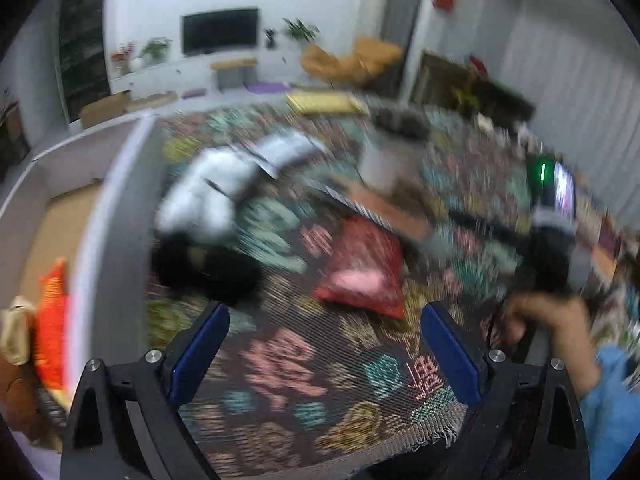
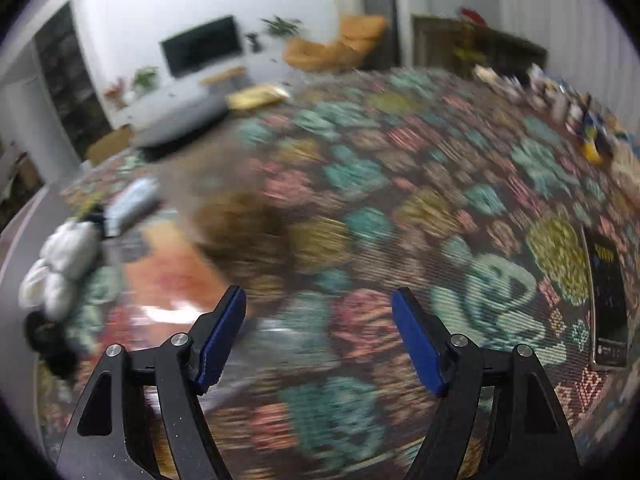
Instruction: Organize soft objects
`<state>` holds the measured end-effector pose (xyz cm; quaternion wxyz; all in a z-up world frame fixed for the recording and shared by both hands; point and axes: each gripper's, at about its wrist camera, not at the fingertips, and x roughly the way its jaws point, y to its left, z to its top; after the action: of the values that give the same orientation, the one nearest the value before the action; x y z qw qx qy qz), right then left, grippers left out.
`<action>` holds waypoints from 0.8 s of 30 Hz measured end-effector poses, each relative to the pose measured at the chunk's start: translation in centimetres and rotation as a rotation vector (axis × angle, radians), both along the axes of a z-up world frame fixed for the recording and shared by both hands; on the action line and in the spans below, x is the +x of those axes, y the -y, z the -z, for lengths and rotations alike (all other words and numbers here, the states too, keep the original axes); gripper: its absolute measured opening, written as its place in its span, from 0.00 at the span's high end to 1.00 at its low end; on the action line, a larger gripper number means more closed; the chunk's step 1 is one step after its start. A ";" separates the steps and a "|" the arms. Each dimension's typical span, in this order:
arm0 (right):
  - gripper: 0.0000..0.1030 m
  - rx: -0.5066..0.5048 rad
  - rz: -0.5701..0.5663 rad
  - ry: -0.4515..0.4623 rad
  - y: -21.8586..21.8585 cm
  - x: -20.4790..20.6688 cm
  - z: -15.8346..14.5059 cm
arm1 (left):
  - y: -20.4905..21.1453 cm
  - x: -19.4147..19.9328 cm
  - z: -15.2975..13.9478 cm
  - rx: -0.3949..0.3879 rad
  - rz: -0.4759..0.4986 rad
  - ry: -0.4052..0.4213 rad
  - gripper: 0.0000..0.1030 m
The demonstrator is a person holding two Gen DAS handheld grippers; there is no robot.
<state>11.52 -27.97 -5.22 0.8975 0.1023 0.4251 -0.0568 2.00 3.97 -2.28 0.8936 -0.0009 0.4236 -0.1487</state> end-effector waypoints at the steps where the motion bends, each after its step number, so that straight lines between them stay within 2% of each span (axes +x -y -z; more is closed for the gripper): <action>1: 0.24 0.011 0.014 -0.020 1.0 0.0 0.4 | 1.3 0.6 1.7 0.022 0.013 -0.030 0.07; 4: 0.24 0.043 0.044 -0.061 2.7 0.5 1.5 | 2.9 1.4 5.1 0.068 0.021 -0.057 0.07; 7: 0.24 0.026 0.044 -0.083 3.0 1.2 2.5 | 3.0 2.9 7.2 0.129 -0.018 -0.045 0.07; 10: 0.23 -0.030 0.032 -0.089 2.6 2.1 3.2 | 2.2 4.1 8.4 0.110 -0.056 -0.045 0.07; 12: 0.19 -0.066 0.016 -0.101 1.9 2.1 3.5 | 1.6 5.1 9.2 0.087 -0.078 -0.056 0.07; 15: 0.16 -0.122 0.000 -0.110 1.0 2.2 3.8 | 1.5 5.4 9.6 0.101 -0.069 -0.035 0.06; 19: 0.13 -0.106 0.001 -0.104 1.4 2.2 3.9 | 1.7 5.9 10.1 0.113 -0.046 -0.026 0.01; 24: 0.13 -0.110 0.002 -0.101 1.4 2.2 3.9 | 1.9 6.3 10.3 0.114 -0.045 -0.028 0.00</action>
<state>13.70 -29.32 -9.14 0.8791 0.0500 0.4662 -0.0860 8.31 2.10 -12.60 0.8893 0.0385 0.4437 -0.1043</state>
